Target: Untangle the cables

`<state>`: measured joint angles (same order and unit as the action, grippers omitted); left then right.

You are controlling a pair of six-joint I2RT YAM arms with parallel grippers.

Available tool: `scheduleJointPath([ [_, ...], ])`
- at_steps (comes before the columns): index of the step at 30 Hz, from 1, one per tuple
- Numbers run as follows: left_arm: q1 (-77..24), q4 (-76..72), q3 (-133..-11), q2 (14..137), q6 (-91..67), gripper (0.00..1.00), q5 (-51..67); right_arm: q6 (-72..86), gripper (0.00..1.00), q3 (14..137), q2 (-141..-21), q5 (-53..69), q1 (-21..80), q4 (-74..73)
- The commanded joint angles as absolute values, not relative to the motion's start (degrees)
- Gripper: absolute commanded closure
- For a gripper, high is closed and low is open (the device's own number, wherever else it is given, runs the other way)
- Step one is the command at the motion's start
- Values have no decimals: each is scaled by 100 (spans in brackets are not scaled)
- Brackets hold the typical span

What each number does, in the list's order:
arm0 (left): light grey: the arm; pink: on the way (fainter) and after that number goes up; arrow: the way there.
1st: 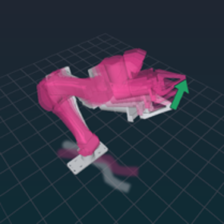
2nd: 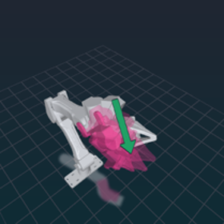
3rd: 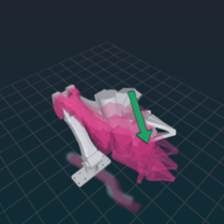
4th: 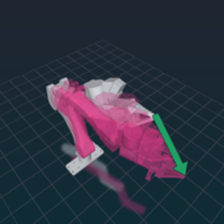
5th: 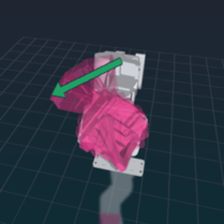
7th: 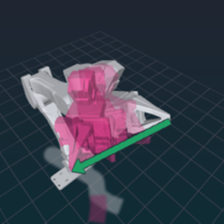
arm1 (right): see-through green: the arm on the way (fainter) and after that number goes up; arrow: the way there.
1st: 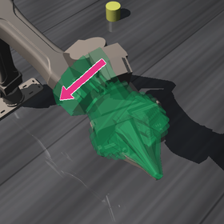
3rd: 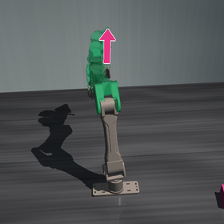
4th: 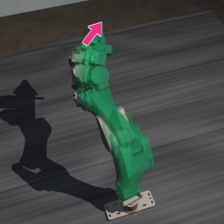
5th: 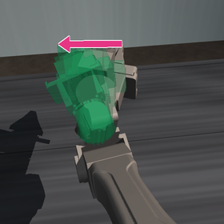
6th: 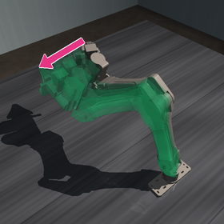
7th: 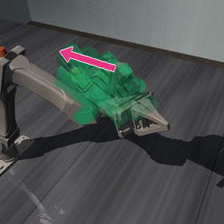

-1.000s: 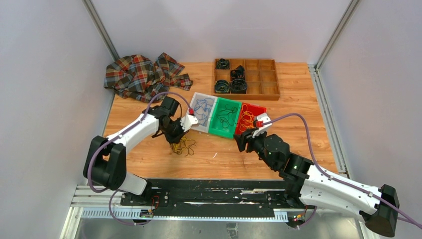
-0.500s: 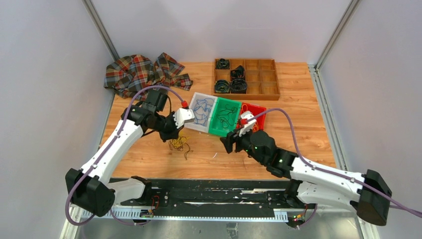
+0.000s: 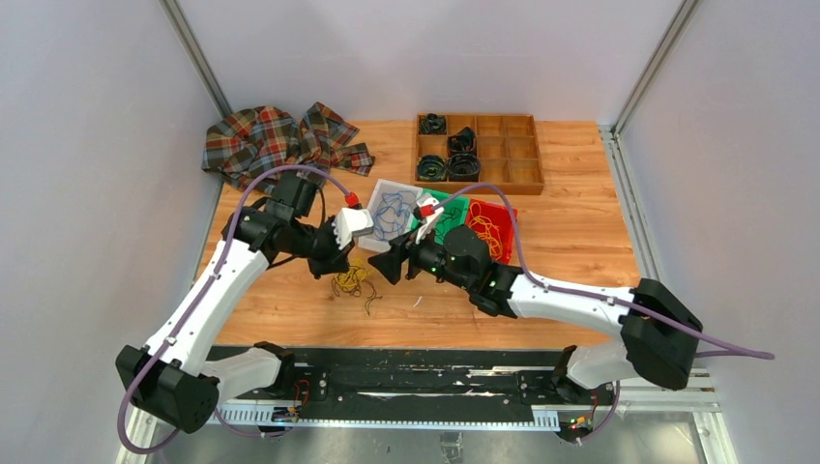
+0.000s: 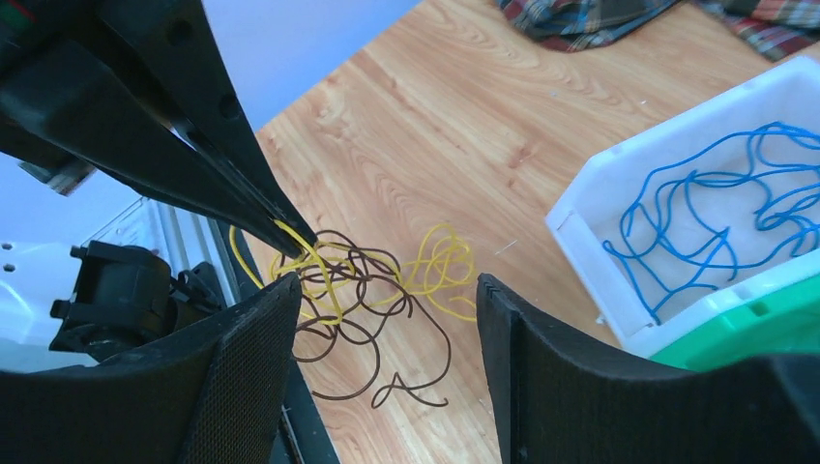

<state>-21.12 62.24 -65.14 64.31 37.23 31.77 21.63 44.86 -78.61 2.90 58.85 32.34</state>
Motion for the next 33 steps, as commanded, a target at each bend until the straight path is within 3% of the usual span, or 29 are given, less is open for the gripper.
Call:
scheduleJointPath([
  [1,-2085,6378,-6766,6285,3697,99,3489,2306,34,4707,-8191,869,5889,3823],
  [8,-2092,6452,-6844,6222,3698,99,3615,2297,42,4897,-8460,1032,5889,3865],
  [10,-2092,6480,-6861,6201,3714,99,3650,2270,49,4937,-8497,1020,5889,3851],
  [12,-2091,6505,-6872,6185,3718,99,3704,2215,60,4940,-8501,980,5889,3865],
  [16,-2091,6517,-6811,6134,3747,96,3691,1983,98,4948,-8361,905,5889,3764],
  [19,-2092,6520,-6782,6126,3806,74,3517,1776,99,4965,-8106,799,5890,3442],
  [21,-2092,6520,-6799,6122,3854,54,3419,1672,100,4968,-7967,803,5892,3248],
  [23,-2091,6521,-6846,6116,3922,43,3408,1607,100,4978,-7857,887,5890,3046],
  [28,-2086,6513,-6939,6249,4042,48,3421,1600,99,4964,-7671,1024,5889,2646],
  [33,-2086,6506,-6242,6401,4571,45,3213,1636,98,4634,-7546,629,5889,2521],
])
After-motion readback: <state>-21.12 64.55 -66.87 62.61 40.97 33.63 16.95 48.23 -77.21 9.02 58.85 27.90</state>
